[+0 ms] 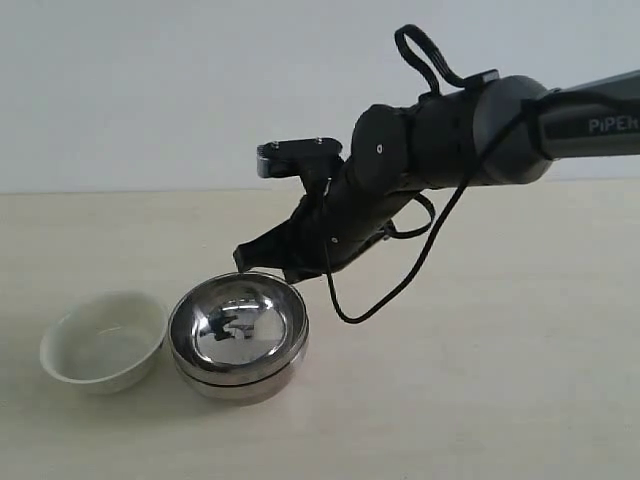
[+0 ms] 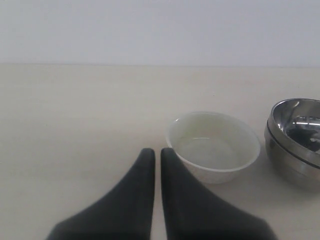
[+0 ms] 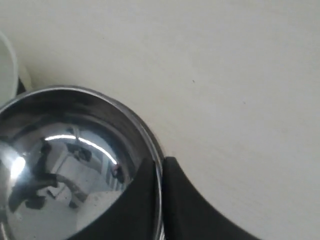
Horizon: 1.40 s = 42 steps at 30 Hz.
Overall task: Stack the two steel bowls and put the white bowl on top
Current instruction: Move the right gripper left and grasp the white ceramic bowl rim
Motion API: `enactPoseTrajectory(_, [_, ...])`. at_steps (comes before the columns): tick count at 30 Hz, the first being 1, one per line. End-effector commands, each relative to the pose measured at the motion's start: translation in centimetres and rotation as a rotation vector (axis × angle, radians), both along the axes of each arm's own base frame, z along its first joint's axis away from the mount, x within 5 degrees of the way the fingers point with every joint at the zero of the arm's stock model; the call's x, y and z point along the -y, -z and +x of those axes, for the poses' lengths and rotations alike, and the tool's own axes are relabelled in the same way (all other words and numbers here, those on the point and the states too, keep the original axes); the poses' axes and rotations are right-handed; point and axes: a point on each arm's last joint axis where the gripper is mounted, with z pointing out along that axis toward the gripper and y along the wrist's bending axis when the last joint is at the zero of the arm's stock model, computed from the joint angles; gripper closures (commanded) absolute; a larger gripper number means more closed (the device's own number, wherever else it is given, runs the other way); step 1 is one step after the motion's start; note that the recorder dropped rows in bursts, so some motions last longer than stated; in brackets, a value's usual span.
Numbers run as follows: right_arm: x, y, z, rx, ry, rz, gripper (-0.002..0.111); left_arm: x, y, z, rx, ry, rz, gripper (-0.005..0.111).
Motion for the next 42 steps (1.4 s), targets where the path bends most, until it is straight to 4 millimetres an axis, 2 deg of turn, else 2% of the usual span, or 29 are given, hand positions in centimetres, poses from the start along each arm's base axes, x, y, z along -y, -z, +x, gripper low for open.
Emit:
enactPoseTrajectory(1, [-2.0, -2.6, -0.9, 0.128, -0.128, 0.027, 0.108, 0.0, 0.0, 0.0, 0.007, 0.003, -0.005, 0.103])
enactPoseTrajectory(4, [-3.7, -4.1, -2.0, 0.223, -0.157, 0.082, 0.108, 0.0, 0.0, 0.0, 0.007, 0.003, -0.005, 0.103])
enactPoseTrajectory(7, [-5.9, -4.6, -3.9, 0.295, -0.245, 0.095, 0.108, 0.0, 0.0, 0.0, 0.007, 0.003, -0.005, 0.103])
enactPoseTrajectory(12, [-9.2, -4.3, -7.6, 0.339, -0.398, 0.088, 0.108, 0.0, 0.0, 0.0, 0.007, 0.003, -0.005, 0.103])
enactPoseTrajectory(18, [-11.5, -3.4, -10.6, 0.391, -0.548, 0.047, 0.108, 0.0, 0.0, 0.0, 0.007, 0.003, -0.005, 0.103])
enactPoseTrajectory(22, [-12.2, -2.1, -11.0, 0.379, -0.571, 0.029, 0.103, 0.0, 0.0, 0.0, 0.007, 0.003, -0.005, 0.103])
enactPoseTrajectory(24, [-12.6, -0.5, -11.0, 0.360, -0.577, 0.010, 0.081, 0.0, 0.0, 0.0, 0.007, 0.003, -0.005, 0.103])
enactPoseTrajectory(27, [-12.9, 0.6, -11.1, 0.359, -0.596, -0.007, 0.046, 0.0, 0.0, 0.0, 0.007, 0.003, -0.005, 0.103])
enactPoseTrajectory(28, [-13.1, 0.7, -11.2, 0.369, -0.598, -0.003, 0.038, 0.0, 0.0, 0.0, 0.007, 0.003, -0.005, 0.103])
enactPoseTrajectory(29, [-13.2, 0.6, -11.2, 0.381, -0.596, 0.005, 0.034, 0.0, 0.0, 0.0, 0.007, 0.003, -0.005, 0.103])
enactPoseTrajectory(34, [-13.9, 0.5, -11.4, 0.498, -0.646, -0.001, 0.042, 0.0, 0.0, 0.0, 0.007, 0.003, -0.005, 0.103])
enactPoseTrajectory(39, [-15.1, 3.0, -11.1, 0.477, -0.672, -0.033, 0.042, 0.0, 0.0, 0.0, 0.007, 0.003, -0.005, 0.103])
enactPoseTrajectory(42, [-16.2, 3.4, -10.7, 0.464, -0.670, -0.026, 0.042, 0.0, 0.0, 0.0, 0.007, 0.003, -0.005, 0.103])
